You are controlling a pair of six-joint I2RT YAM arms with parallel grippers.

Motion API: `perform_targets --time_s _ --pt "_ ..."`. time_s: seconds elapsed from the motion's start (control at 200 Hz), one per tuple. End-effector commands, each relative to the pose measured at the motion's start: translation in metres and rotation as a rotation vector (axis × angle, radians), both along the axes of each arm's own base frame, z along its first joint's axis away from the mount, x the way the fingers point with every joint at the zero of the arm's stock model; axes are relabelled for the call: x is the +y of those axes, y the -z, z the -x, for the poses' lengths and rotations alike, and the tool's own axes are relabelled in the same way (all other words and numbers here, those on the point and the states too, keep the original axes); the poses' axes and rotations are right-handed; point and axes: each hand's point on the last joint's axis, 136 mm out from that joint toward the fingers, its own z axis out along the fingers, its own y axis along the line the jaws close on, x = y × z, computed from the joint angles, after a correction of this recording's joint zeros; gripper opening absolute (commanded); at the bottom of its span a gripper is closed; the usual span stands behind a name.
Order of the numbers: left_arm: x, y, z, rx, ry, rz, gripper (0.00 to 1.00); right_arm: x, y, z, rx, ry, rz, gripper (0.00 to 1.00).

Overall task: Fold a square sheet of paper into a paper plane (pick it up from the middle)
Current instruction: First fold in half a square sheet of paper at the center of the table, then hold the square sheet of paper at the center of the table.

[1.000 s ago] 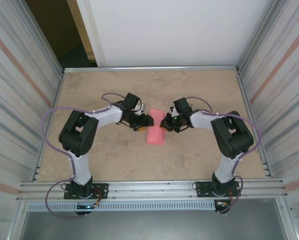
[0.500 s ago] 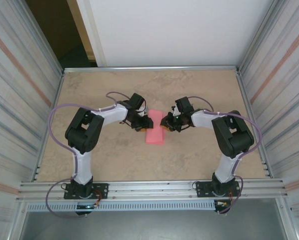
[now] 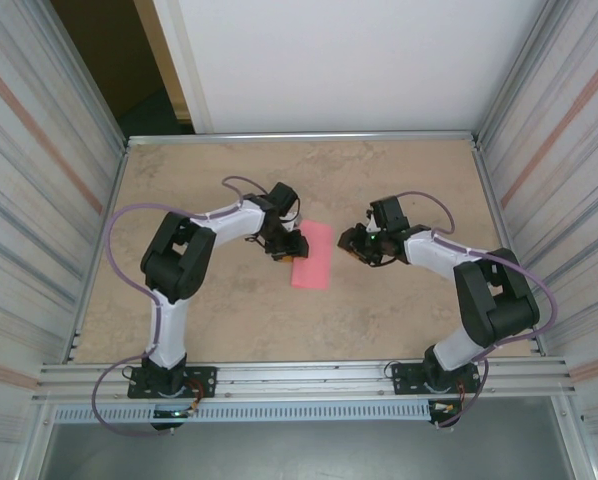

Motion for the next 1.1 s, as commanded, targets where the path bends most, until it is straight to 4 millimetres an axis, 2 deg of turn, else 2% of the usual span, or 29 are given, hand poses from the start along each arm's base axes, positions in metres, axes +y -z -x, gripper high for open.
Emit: perform_targets --time_s 0.0,0.366,0.727,1.097 --pt "0.023 0.067 0.027 0.072 0.091 -0.212 0.4 -0.015 0.003 0.005 0.0 0.042 0.039 0.36" --pt "0.019 0.084 0.037 0.138 0.096 -0.242 0.44 -0.027 0.004 0.004 -0.001 0.095 0.038 0.38" --pt "0.021 0.094 0.044 0.158 0.108 -0.288 0.46 -0.022 0.006 0.002 -0.003 0.071 0.015 0.41" --pt "0.021 0.096 0.044 0.188 0.086 -0.315 0.48 -0.021 0.003 0.005 -0.006 0.085 -0.015 0.42"
